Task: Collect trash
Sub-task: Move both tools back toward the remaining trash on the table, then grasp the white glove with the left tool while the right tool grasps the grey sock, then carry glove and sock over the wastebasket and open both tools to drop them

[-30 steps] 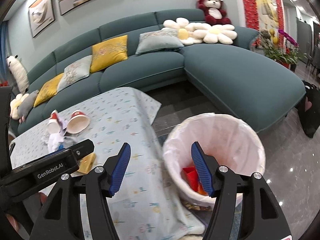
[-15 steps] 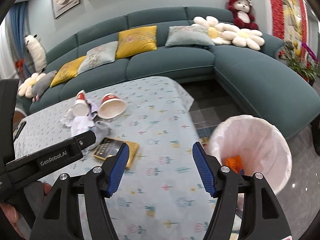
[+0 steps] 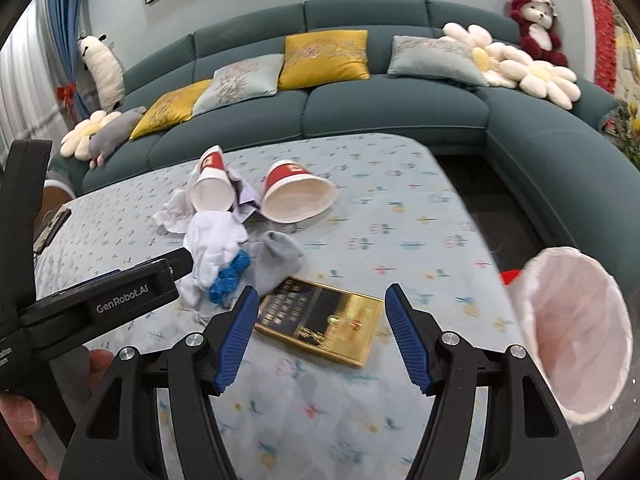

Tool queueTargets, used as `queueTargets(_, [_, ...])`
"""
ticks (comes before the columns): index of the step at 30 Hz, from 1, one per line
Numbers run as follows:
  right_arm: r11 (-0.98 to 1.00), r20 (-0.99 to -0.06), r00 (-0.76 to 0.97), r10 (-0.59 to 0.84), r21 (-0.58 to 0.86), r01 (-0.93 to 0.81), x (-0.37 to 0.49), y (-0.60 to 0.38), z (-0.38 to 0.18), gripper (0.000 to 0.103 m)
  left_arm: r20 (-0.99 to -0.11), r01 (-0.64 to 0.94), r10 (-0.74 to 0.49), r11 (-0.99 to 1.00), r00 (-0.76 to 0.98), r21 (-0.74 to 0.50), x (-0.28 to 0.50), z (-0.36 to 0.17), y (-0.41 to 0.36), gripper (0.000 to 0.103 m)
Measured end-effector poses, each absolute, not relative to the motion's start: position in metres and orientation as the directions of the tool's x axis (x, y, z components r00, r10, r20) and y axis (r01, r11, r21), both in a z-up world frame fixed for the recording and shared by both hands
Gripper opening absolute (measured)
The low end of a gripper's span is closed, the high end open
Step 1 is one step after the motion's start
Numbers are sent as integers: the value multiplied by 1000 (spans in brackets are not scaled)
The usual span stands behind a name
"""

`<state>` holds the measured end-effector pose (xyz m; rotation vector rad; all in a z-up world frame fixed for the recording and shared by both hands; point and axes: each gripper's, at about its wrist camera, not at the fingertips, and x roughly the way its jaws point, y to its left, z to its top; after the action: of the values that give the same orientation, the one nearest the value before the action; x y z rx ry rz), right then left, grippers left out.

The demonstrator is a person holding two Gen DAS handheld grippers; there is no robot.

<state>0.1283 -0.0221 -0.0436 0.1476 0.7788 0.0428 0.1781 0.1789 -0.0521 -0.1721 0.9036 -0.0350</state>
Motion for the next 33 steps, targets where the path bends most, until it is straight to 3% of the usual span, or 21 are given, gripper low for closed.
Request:
queueTargets(10, [987, -721, 681, 128, 160, -16, 180, 1, -68, 63, -788, -15, -148, 981, 598, -195, 221, -67, 182, 85])
queueTargets(13, [985, -728, 671, 141, 172, -20, 191, 4, -74, 57, -799, 2, -167, 979, 578, -203, 231, -74, 178, 71])
queueTargets(15, [984, -735, 661, 150, 177, -26, 196, 5, -80, 51, -812, 16, -181, 978, 555, -207, 236, -80, 175, 52])
queueTargets(17, [983, -741, 652, 160, 183, -33, 199, 7, -84, 36, -819, 26, -193, 977, 541, -213, 238, -84, 174, 38])
queueTargets(20, [977, -745, 639, 192, 206, -53, 200, 9, -88, 17, -814, 29, -198, 976, 546, -218, 235, -83, 174, 26])
queueTargets(23, [976, -735, 649, 197, 210, -59, 195, 10, -83, 11, -810, 30, -190, 977, 555, -209, 228, -79, 172, 22])
queueTargets(33, [977, -685, 706, 177, 211, -40, 163, -10, -47, 10, -770, 70, -212, 974, 602, -213, 191, -38, 154, 21])
